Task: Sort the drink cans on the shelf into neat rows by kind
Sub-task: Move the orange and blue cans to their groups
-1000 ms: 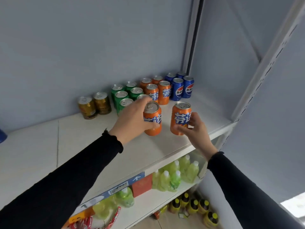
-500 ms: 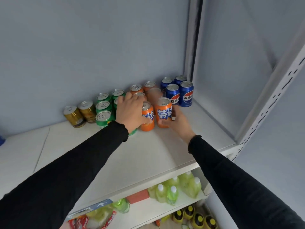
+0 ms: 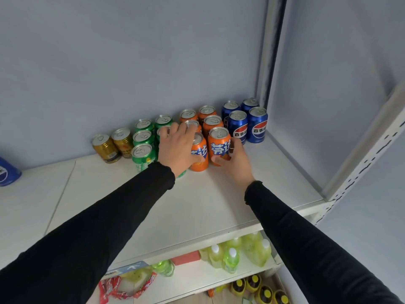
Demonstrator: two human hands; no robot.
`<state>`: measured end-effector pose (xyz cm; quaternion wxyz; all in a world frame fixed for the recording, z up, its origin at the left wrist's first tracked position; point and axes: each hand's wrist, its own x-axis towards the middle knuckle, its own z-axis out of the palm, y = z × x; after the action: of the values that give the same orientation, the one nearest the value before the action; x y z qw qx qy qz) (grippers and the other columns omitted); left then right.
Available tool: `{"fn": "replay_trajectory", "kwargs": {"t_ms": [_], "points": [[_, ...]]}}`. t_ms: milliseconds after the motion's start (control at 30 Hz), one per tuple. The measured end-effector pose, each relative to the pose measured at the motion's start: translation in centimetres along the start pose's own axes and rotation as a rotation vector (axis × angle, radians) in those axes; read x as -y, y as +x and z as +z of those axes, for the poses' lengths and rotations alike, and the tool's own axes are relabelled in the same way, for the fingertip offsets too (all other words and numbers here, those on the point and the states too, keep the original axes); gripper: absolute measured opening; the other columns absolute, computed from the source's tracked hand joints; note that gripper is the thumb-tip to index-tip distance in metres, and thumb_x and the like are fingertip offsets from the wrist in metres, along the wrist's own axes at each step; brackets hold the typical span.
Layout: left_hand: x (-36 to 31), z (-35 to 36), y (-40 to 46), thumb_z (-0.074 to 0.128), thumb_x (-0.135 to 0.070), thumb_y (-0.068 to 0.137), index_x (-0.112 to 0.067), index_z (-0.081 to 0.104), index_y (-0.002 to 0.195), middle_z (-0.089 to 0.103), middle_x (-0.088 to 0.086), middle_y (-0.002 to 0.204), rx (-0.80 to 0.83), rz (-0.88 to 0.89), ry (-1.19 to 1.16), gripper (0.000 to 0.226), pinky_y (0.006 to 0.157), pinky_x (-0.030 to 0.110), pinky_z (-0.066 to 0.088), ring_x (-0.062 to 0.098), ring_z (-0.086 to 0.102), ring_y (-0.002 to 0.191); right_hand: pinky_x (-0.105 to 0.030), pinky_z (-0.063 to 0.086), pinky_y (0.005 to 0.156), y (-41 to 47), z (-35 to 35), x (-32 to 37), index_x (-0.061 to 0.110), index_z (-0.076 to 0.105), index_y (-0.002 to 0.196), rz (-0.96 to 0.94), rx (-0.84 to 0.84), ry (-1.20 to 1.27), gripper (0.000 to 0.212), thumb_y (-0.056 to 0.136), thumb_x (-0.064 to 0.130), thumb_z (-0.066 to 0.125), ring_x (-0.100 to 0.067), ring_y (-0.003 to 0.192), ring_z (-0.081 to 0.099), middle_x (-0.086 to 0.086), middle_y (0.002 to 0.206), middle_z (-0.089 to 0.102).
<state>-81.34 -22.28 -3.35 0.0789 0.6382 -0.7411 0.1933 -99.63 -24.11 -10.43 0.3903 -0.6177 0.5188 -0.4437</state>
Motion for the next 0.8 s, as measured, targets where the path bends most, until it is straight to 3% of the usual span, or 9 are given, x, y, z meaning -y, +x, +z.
{"fn": "replay_trajectory", "kwargs": {"t_ms": [100,200,267,433,800], "points": [[0.2,-0.5,-0.7,0.068,-0.076,0.062,-0.025,0.045,0.133,0.054,0.001,0.121,0.018,-0.005,-0.022,0.090,0.091,0.044,0.036,0.026,0.048,0.111,-0.038,0.045,0.106,-1.2,-0.1,0.4,0.016,0.039,0.143,-0.025,-0.089,-0.084,0.081,0.078,0.029,0.084,-0.017,0.125,0.049,-0.002,0.142,0.050],[1.1,-2.1,-2.8,0.067,-0.071,0.068,-0.027,0.047,0.135,0.053,-0.002,0.126,-0.057,0.003,-0.089,0.083,0.092,0.043,0.037,0.025,0.047,0.115,-0.034,0.045,0.100,-3.8,-0.1,1.7,0.016,0.048,0.136,-0.169,-0.250,-0.281,0.064,0.083,0.031,0.079,-0.018,0.121,0.047,-0.002,0.133,0.054],[2.5,-3.6,-4.9,0.069,-0.061,0.076,-0.026,0.049,0.133,0.054,-0.002,0.128,-0.138,0.024,-0.135,0.070,0.093,0.041,0.038,0.024,0.048,0.117,-0.031,0.045,0.095,-5.9,0.6,3.3,0.016,0.054,0.130,-0.320,-0.269,-0.409,0.049,0.088,0.032,0.074,-0.019,0.115,0.048,-0.003,0.127,0.057],[8.7,-5.9,-12.1,0.068,-0.047,0.085,-0.025,0.053,0.129,0.057,-0.004,0.125,-0.159,-0.035,-0.230,0.052,0.088,0.040,0.043,0.023,0.050,0.113,-0.040,0.046,0.088,-9.9,5.3,7.4,0.017,0.061,0.119,-0.538,-0.094,-0.648,0.035,0.088,0.032,0.068,-0.025,0.107,0.052,-0.001,0.117,0.059],[31.6,-6.2,-33.5,0.067,-0.041,0.090,-0.023,0.050,0.139,0.054,-0.003,0.135,0.008,-0.295,-0.291,0.054,0.096,0.034,0.046,0.018,0.049,0.120,-0.038,0.046,0.091,-19.4,30.0,17.6,0.019,0.056,0.129,-0.629,0.147,-0.580,0.044,0.090,0.035,0.069,-0.023,0.110,0.051,0.000,0.125,0.058]]}}
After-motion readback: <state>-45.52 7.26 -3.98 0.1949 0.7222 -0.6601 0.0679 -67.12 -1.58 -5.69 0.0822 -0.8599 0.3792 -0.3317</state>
